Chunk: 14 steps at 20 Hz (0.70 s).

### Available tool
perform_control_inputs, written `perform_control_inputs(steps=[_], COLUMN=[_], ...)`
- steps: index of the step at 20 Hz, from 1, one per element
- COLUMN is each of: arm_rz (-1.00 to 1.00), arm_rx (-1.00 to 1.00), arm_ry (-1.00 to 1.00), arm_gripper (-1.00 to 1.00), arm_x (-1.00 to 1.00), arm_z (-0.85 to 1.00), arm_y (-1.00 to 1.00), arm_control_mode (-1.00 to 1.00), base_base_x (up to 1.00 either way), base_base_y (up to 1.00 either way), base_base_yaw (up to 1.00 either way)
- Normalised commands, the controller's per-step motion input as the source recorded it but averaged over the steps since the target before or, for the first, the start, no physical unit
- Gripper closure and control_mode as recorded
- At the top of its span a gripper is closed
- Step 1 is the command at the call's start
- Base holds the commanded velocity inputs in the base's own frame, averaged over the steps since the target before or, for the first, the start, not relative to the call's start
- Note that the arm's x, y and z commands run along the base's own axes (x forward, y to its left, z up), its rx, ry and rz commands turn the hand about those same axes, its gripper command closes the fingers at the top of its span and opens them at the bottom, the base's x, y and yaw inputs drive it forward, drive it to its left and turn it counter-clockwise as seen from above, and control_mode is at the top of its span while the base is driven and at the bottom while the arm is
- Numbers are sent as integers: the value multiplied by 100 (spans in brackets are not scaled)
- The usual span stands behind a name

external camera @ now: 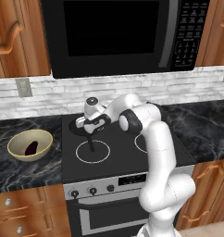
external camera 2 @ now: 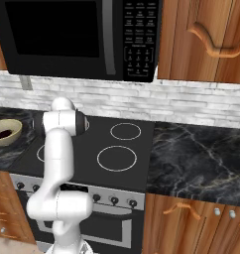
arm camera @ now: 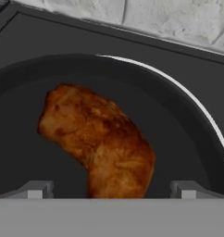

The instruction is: Place the chicken drumstick on the plate and place the eggplant on the same plate.

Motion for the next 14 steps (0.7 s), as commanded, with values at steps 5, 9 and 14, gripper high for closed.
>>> perform_control_inputs(steps=[5, 9, 14], arm_rz=[0, 0, 0], arm_rx=[-3, -5, 0], arm_ry=[3, 5, 0], arm_gripper=[-100, 100, 100], arm_x=[10, 7, 0], arm_z=[-10, -18, 1], arm_y=[0, 3, 0], arm_control_mode=[-100, -100, -100], base_base_x=[0, 0, 0], base_base_y=[0, 0, 0], base_base_yaw=[0, 0, 0])
